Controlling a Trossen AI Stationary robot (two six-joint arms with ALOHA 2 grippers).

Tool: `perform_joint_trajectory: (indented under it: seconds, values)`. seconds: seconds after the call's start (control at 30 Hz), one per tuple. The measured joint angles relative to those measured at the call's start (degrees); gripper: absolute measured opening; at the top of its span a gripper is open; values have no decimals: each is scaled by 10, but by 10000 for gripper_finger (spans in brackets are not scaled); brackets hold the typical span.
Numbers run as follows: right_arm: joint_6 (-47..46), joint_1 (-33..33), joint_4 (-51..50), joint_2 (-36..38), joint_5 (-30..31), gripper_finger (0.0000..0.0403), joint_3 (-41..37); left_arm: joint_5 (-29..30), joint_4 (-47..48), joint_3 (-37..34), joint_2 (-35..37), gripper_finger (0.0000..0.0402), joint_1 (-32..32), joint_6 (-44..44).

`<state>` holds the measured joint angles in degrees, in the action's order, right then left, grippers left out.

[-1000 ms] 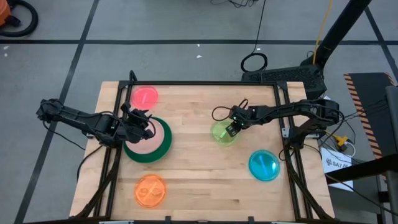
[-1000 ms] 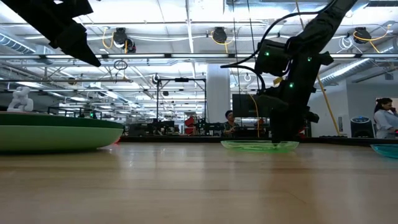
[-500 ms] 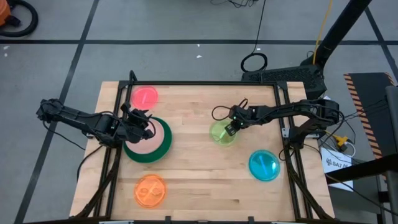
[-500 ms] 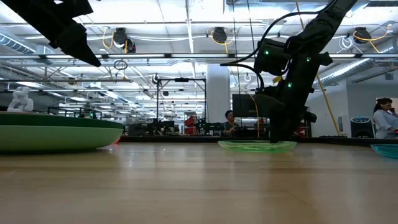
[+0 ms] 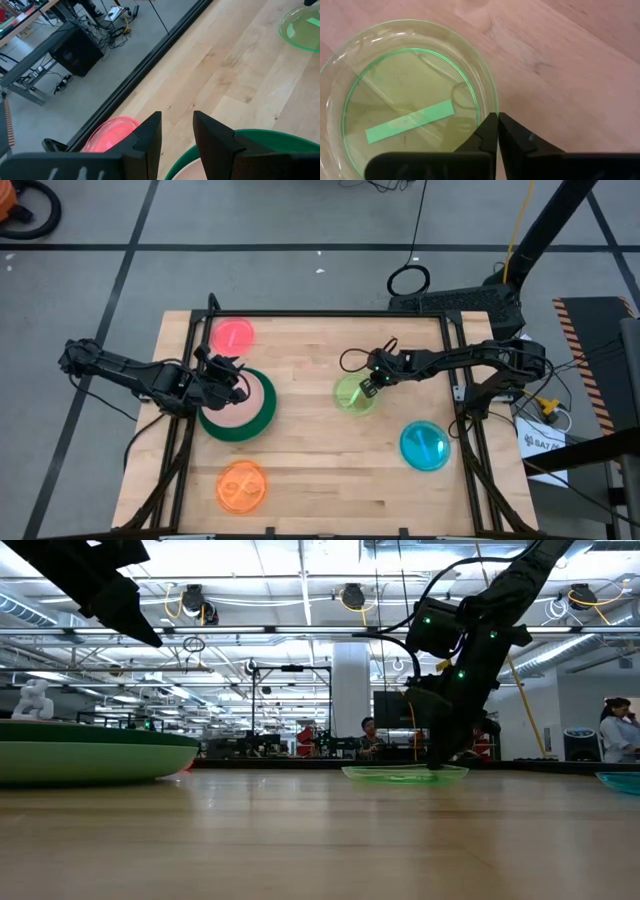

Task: Stack plastic plates
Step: Stack the green plate on top of the light pink

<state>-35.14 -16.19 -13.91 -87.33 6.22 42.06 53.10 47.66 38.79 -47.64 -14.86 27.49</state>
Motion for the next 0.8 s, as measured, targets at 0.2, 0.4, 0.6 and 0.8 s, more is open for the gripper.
perform_joint_trajectory:
  seconds: [0.2,0.4,0.6,0.8]
  values:
    - [2,0,0,0,14,3,0,0,0,0,0,120,0,0]
    - [5,0,0,0,15,2,0,0,0,0,0,120,0,0]
    - [15,0,28,0,15,1,0,0,-7,0,0,120,0,-3]
    - [46,0,73,0,15,1,0,0,-12,0,0,120,0,-3]
